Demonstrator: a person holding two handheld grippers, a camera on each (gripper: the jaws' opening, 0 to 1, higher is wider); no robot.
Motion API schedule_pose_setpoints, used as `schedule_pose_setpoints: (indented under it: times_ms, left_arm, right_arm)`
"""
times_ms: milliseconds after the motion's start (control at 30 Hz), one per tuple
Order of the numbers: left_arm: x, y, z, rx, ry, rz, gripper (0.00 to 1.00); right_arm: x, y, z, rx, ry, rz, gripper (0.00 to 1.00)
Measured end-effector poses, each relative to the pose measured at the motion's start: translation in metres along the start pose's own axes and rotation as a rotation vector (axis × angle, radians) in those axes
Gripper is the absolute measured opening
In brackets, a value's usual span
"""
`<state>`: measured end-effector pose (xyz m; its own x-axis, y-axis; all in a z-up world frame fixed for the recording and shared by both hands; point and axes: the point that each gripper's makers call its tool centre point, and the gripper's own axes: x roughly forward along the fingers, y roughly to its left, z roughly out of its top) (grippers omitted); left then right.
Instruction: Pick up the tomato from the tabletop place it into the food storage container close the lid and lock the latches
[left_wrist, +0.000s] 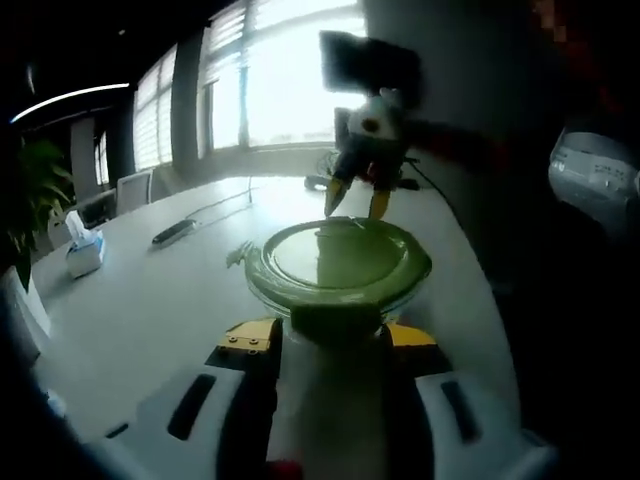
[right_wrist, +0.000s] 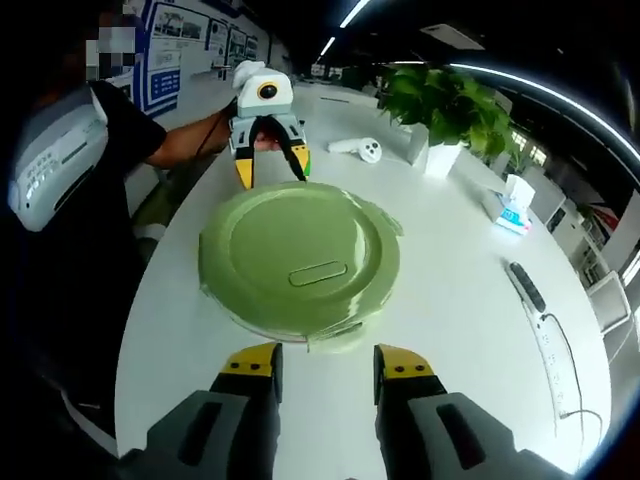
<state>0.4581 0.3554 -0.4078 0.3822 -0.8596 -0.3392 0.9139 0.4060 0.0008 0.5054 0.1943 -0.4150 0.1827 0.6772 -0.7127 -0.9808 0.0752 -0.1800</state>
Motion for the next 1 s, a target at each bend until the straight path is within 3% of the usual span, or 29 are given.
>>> schedule_pose_setpoints:
  times_ms: [167,400,733,1000]
  left_arm:
    - [0.005,0.002,-0.003,-0.040,0.012,0.003,0.32]
    - [0.004,-0.005,-0.002,-0.047,0.033,0.042,0.32]
    - [0.016,-0.054,-0.001,-0.155,0.012,0.143,0.30]
    - [0.028,-0.088,0.003,-0.193,-0.011,0.172,0.28]
  right_arm:
    - [-0.001,-0.008,0.000,0.008,-0.011,-0.035,0.24]
    - [-0.001,-0.011,-0.002,0.004,-0.017,-0.039,0.24]
    - [-0.002,-0.035,-0.010,0.041,-0.049,-0.038,0.21]
    - [0.003,-0.047,-0.006,0.032,-0.060,-0.014,0.21]
